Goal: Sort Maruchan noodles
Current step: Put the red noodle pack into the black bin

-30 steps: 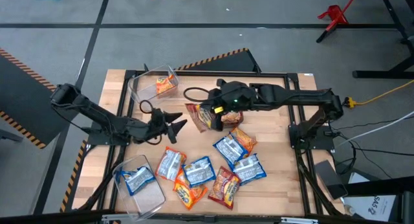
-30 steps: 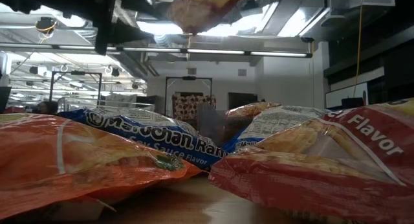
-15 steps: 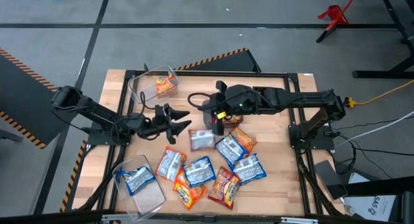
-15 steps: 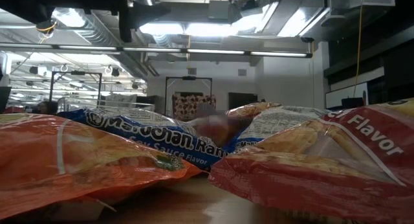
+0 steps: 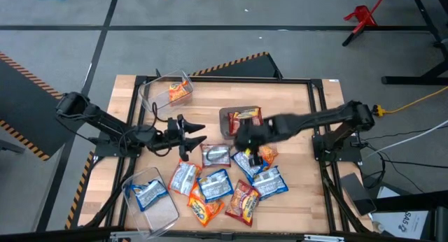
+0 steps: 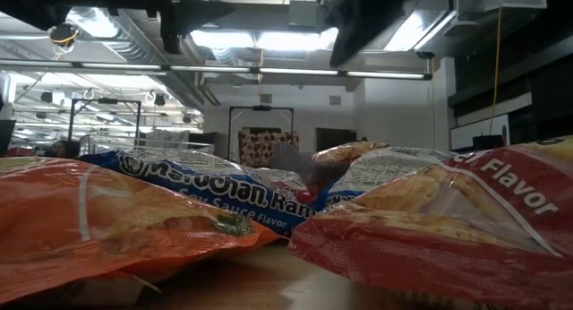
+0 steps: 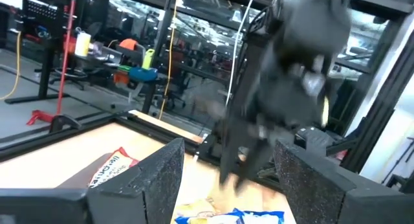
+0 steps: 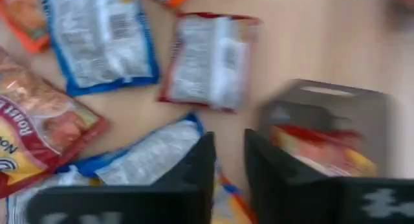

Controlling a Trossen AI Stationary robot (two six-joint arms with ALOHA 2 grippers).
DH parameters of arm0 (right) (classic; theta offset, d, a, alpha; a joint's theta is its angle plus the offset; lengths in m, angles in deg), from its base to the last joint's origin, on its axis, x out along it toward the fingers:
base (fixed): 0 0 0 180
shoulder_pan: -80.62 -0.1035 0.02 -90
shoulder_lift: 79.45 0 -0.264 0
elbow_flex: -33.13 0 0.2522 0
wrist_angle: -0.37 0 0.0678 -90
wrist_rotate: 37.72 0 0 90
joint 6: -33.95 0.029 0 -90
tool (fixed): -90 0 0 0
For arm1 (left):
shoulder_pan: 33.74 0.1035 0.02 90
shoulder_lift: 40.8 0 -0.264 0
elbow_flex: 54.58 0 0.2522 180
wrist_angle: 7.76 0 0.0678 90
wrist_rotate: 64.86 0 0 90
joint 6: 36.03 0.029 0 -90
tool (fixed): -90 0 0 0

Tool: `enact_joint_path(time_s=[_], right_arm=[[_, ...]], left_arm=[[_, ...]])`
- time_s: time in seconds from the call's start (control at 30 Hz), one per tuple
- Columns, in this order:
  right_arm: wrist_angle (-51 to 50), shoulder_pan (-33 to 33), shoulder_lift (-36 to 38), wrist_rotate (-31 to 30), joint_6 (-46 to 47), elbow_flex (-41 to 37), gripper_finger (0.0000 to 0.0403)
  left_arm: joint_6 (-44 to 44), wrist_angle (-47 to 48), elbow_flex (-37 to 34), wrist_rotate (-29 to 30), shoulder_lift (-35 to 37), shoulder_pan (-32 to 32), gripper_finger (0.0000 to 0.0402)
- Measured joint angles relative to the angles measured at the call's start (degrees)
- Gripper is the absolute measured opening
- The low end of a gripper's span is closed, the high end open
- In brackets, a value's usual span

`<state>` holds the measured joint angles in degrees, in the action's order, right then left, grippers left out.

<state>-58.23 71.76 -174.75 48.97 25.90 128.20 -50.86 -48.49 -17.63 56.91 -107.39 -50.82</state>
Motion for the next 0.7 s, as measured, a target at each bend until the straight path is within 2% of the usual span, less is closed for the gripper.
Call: enact_joint_path(time_s=[0.1, 0.2, 0.27, 0.33, 0.47, 0.7], right_arm=[[16.3, -1.8, -0.2, 0.8, -1.3, -9.7, 0.0150], [32.2, -3.2, -1.4, -1.7, -4.6, -18.0, 0.0220], [39.8, -3.9, -2.7, -3.8, -7.3, -21.5, 0.0261], [43.3, -4.7, -4.1, -5.5, -9.4, -23.7, 0.0291], [46.5, -6.4, -7.6, -7.0, -13.4, -24.9, 0.0319], [52.2, -6.5, -14.2, -11.2, -19.6, -24.9, 0.0314]], left_arm=[[0.0, 0.0, 0.0, 0.1, 0.0, -0.6, 0.0233], [0.0, 0.0, 0.0, 0.1, 0.0, -0.8, 0.0233], [0.0, 0.0, 0.0, 0.2, 0.0, -0.9, 0.0233], [-0.2, 0.0, 0.0, 0.3, 0.0, -0.9, 0.0233], [-1.4, 0.0, 0.0, 1.0, 0.0, -0.9, 0.0233], [-1.5, 0.0, 0.0, 2.4, 0.0, -0.8, 0.0233]])
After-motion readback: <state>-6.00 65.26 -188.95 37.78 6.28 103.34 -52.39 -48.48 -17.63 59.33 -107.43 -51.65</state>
